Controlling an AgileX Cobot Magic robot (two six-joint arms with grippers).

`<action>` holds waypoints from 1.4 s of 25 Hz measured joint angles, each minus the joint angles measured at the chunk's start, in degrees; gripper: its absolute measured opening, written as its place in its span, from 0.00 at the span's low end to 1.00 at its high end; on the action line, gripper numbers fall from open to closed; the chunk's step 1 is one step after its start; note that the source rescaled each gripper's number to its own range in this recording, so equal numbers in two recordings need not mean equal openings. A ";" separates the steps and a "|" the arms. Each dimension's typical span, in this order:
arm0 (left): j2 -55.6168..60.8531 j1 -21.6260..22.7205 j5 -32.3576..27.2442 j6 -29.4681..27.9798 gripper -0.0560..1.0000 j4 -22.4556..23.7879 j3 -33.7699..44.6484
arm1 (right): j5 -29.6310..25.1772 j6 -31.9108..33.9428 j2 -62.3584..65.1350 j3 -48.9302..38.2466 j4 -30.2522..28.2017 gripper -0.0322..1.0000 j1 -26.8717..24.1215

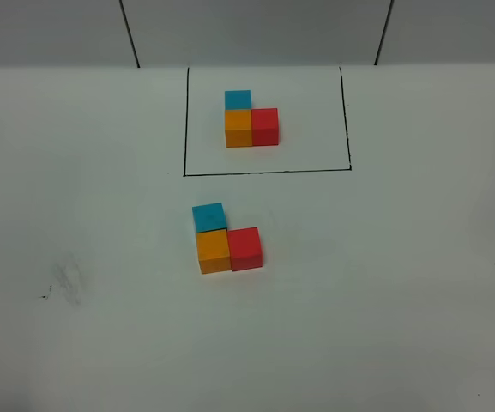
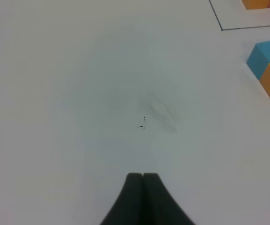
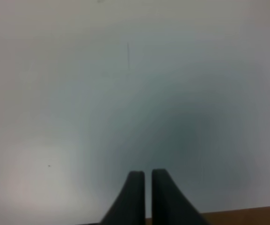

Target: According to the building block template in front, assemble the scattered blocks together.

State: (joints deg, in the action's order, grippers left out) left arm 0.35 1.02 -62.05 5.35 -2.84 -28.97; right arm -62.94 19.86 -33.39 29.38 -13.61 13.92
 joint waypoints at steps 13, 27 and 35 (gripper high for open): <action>0.00 0.00 0.00 0.00 0.05 0.00 0.00 | 0.00 0.11 3.80 0.00 -0.05 0.03 0.00; 0.00 0.00 0.00 0.00 0.05 0.00 0.00 | 0.03 -2.02 19.96 -0.11 -0.17 0.03 -13.33; 0.00 0.00 0.00 0.00 0.05 0.00 0.00 | 0.07 -2.26 30.62 -0.11 -0.05 0.03 -13.51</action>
State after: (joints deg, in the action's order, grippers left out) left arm 0.35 1.02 -62.05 5.35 -2.84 -28.97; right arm -62.86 17.59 -2.77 29.26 -13.65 0.41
